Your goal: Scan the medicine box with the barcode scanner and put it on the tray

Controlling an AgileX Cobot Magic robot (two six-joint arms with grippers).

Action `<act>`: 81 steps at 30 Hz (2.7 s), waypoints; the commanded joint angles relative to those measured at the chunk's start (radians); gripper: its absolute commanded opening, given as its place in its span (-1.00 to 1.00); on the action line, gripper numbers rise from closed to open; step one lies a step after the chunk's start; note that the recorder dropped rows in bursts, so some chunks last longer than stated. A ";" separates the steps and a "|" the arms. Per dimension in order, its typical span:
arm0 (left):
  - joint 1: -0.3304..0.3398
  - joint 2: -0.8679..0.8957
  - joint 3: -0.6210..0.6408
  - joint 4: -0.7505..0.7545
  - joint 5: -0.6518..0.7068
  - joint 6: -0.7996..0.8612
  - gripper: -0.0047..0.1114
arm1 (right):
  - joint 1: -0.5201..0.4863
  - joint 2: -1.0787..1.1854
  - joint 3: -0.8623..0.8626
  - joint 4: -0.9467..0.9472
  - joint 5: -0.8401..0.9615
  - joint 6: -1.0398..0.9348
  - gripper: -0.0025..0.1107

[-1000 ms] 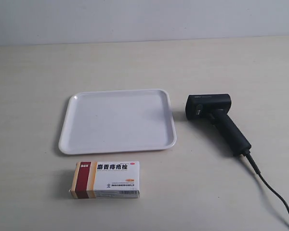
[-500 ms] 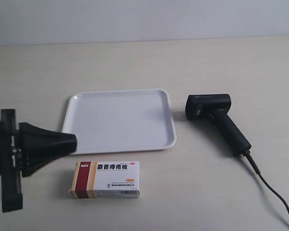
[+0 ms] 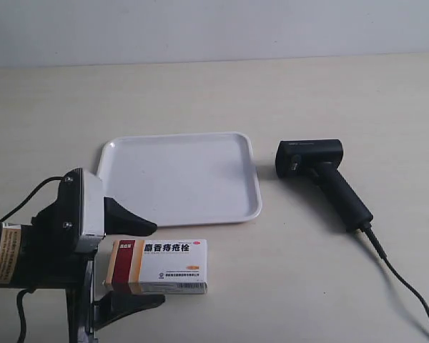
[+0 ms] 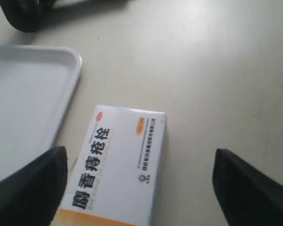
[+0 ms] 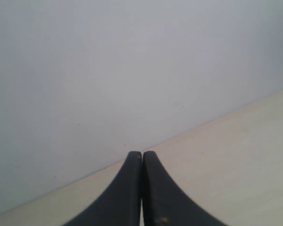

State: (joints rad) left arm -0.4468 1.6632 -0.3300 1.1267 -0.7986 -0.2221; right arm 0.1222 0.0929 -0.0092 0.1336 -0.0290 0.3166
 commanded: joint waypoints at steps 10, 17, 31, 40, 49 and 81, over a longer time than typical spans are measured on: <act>-0.008 0.187 -0.110 0.086 -0.029 0.045 0.50 | -0.006 0.005 -0.008 -0.015 -0.010 -0.002 -0.96; -0.008 0.213 -0.156 0.096 -0.009 -0.019 0.11 | -0.006 0.005 -0.008 -0.015 -0.010 -0.002 -0.96; -0.042 0.213 -0.157 0.108 0.025 0.002 0.23 | -0.006 0.005 -0.008 -0.015 -0.010 -0.002 -0.96; -0.042 0.218 -0.197 0.172 0.063 -0.078 0.27 | -0.006 0.005 -0.008 -0.017 -0.010 -0.002 -0.96; -0.042 0.139 -0.249 0.303 0.049 -0.221 -0.92 | -0.006 0.007 -0.025 -0.027 -0.026 -0.002 -0.96; 0.171 0.071 -0.496 0.535 0.011 -0.493 -0.92 | 0.306 1.792 -0.755 -0.319 -0.011 -0.249 0.65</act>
State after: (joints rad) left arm -0.2776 1.7280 -0.8176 1.6731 -0.7888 -0.7150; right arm 0.4324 1.8770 -0.7547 -0.1566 -0.0198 0.0872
